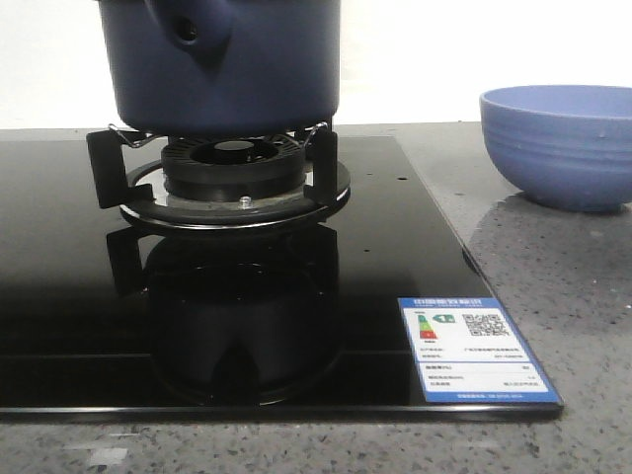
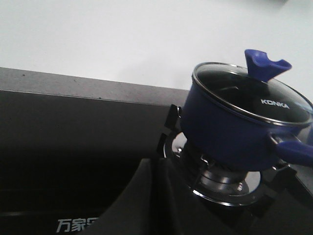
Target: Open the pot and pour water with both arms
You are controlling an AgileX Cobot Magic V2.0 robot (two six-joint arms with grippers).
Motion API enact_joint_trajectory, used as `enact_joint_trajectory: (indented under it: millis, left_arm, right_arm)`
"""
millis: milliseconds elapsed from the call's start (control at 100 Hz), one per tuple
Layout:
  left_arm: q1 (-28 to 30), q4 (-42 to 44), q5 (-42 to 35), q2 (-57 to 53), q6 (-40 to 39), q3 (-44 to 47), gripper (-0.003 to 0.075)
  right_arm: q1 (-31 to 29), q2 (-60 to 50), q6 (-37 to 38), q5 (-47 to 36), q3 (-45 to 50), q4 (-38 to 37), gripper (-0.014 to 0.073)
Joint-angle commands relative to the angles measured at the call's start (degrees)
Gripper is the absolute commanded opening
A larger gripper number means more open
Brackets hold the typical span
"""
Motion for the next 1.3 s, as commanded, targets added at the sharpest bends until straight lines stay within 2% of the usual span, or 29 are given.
enact_joint_trajectory:
  millis: [0,240,290,360,530,600,680,920,1060,1160,1291]
  left_arm:
    - [-1.9,-1.4,-0.6,4.1,1.8,-4.7,-0.0020]
    - [-11.9,-1.5,-1.6,7.7,5.9,-7.5,-0.0017]
    - [-13.3,-1.9,-2.7,7.7,5.9,-7.6,0.0000]
    - [-14.8,-3.5,-4.4,7.7,5.9,-7.8,0.0047]
    - [-16.8,-4.1,-7.2,7.7,6.0,-7.9,0.0232]
    - [-16.9,-4.1,-7.2,7.7,6.0,-7.9,0.0306]
    - [-16.9,-4.1,-7.2,7.7,6.2,-7.9,0.0336]
    - [-16.9,-4.9,-10.4,11.2,7.6,-7.9,0.0337]
    - [-16.9,-13.4,-12.2,15.5,15.5,-8.2,0.0337]
    - [-16.9,-21.6,-12.2,19.5,24.3,-9.4,0.0342]
    - [-16.9,-29.9,-12.5,25.8,32.5,-12.2,0.0430]
  right_arm:
    - [1.3,4.3,-1.0,-1.3,-4.5,-0.2,-0.0062]
    - [5.1,7.8,-1.6,-1.3,-7.8,-0.5,-0.0060]
    - [5.2,7.8,-2.9,-1.3,-8.1,-0.5,-0.0038]
    - [5.2,7.8,-3.3,-1.3,-8.3,-0.5,0.0049]
    - [5.2,7.8,-3.3,-2.0,-8.7,-0.5,0.0372]
    - [5.2,7.8,-3.3,-2.2,-8.7,-0.5,0.0433]
    - [5.2,7.8,-3.3,-2.3,-8.7,0.0,0.0432]
    - [5.2,7.8,-3.3,-3.0,-8.7,1.3,0.0430]
    - [5.2,7.8,-3.3,-3.0,-8.7,1.3,0.0430]
    - [5.2,7.8,-3.3,-3.0,-8.7,1.3,0.0430]
    - [5.2,7.8,-3.3,-2.9,-8.7,1.3,0.0430]
